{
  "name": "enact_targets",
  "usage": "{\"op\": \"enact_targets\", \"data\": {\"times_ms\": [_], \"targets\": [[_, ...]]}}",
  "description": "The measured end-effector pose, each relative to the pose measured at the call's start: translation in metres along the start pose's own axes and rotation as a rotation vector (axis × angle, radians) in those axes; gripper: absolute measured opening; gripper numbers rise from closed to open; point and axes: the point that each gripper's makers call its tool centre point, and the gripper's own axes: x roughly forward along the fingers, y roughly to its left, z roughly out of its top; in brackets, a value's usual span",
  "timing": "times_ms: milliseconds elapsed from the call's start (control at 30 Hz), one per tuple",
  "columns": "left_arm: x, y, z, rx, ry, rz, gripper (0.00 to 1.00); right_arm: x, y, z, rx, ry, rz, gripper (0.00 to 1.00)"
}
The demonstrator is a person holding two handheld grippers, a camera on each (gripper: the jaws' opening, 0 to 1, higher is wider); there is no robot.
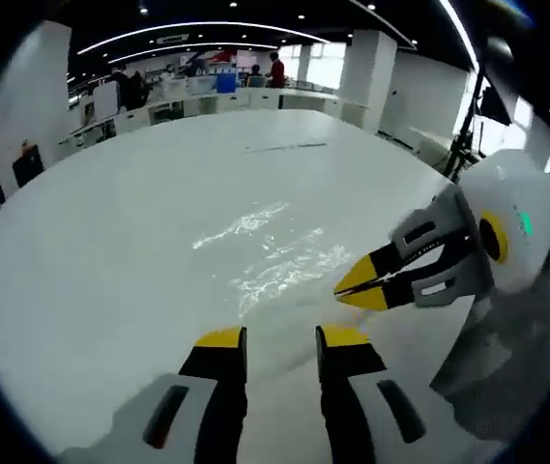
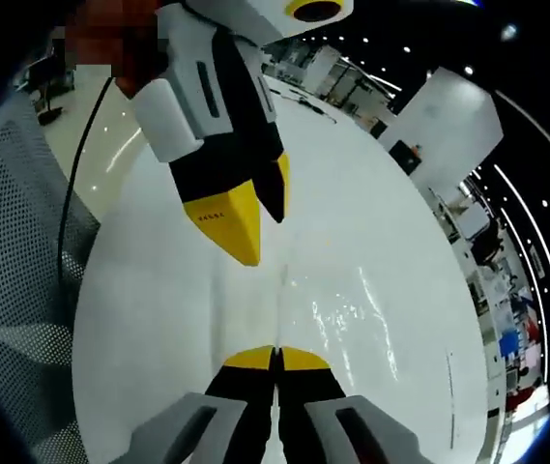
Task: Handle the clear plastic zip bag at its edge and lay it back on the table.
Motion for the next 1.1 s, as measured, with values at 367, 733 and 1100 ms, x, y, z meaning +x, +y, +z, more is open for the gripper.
{"op": "enact_targets", "data": {"times_ms": [367, 733, 1100], "targets": [[0.001, -0.005, 0.004, 0.197, -0.002, 0.006, 0.23, -0.001, 0.006, 0.0, -0.046, -0.005, 0.029, 0.0], [0.008, -0.026, 0.001, 0.551, 0.043, -0.034, 0.22, -0.004, 0.008, -0.002, -0.095, -0.002, 0.04, 0.0], [0.01, -0.028, 0.0, 0.587, 0.072, -0.066, 0.0, -0.008, 0.001, -0.001, -0.107, -0.012, 0.029, 0.0]]}}
